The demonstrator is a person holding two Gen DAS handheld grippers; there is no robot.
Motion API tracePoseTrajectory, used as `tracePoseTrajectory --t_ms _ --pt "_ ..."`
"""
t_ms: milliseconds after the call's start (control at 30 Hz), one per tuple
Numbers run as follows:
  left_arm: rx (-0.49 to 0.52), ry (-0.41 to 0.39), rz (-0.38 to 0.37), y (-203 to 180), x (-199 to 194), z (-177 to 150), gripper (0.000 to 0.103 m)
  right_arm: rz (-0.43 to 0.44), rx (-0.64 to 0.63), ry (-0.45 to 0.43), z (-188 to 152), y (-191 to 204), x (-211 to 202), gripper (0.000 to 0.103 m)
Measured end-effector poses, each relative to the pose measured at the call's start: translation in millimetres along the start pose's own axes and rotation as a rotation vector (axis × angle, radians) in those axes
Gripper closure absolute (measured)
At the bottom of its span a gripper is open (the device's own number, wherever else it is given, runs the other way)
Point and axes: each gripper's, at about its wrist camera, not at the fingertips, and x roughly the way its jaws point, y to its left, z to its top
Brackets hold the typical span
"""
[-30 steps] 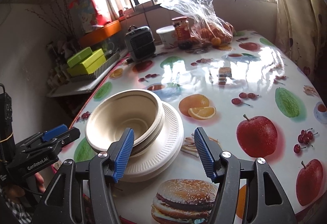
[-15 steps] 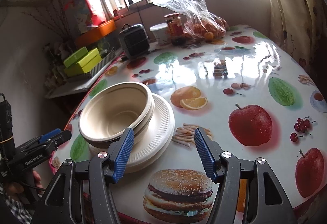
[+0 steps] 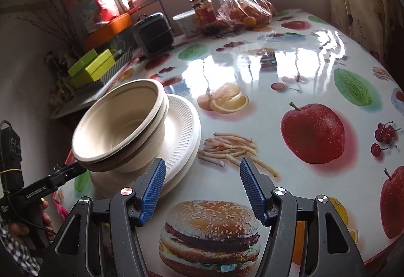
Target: Organize plates and bowls
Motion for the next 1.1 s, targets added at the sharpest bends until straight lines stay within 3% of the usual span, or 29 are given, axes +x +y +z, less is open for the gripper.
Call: tracePoseTrajectory --t_ms 300,533,1100 --pt "-0.008 0.011 0.003 0 8 4 0.045 0.014 0.001 0.016 2 -2 10 0.041" --pt "0.017 -0.003 0.057 -3 5 1 0.045 0.009 -0.011 0.017 1 0 10 0.041" --pt "0.061 0.003 0.158 -4 5 -21 0.045 -0.113 -0.124 0.016 -25 8 7 0.041"
